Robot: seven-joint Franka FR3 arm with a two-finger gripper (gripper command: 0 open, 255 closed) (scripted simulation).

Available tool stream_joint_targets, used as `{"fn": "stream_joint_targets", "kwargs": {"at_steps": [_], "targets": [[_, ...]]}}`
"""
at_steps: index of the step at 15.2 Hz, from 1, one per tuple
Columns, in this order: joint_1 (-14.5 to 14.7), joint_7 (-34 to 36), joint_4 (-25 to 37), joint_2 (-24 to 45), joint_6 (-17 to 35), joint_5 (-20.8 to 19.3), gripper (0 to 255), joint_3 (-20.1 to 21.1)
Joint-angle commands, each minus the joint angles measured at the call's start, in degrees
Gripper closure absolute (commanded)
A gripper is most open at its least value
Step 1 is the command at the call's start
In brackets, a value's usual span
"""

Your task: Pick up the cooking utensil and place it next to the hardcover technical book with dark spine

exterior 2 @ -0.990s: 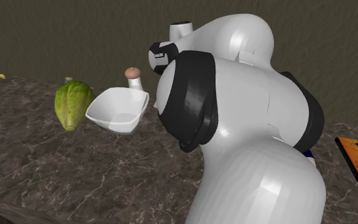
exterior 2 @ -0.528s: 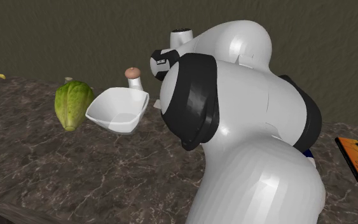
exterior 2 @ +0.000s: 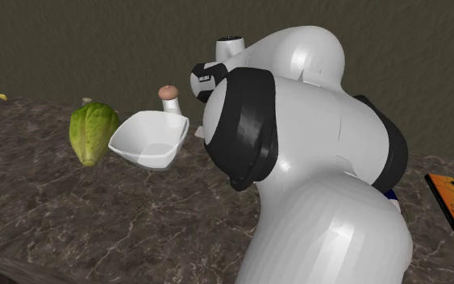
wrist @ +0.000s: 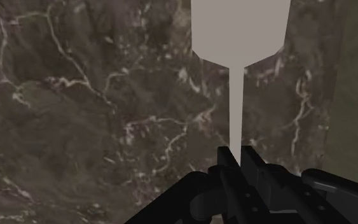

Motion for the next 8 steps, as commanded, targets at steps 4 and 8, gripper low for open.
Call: {"fn": "stream_joint_targets", "kwargs": {"at_steps": [4,8], "targets": [[0.0,0.0,0.0,0.0,0.0,0.0,255,0.0],[-0.1,-0.3,0.6,-0.7,-1.1,0.5,255,0.3]]}}
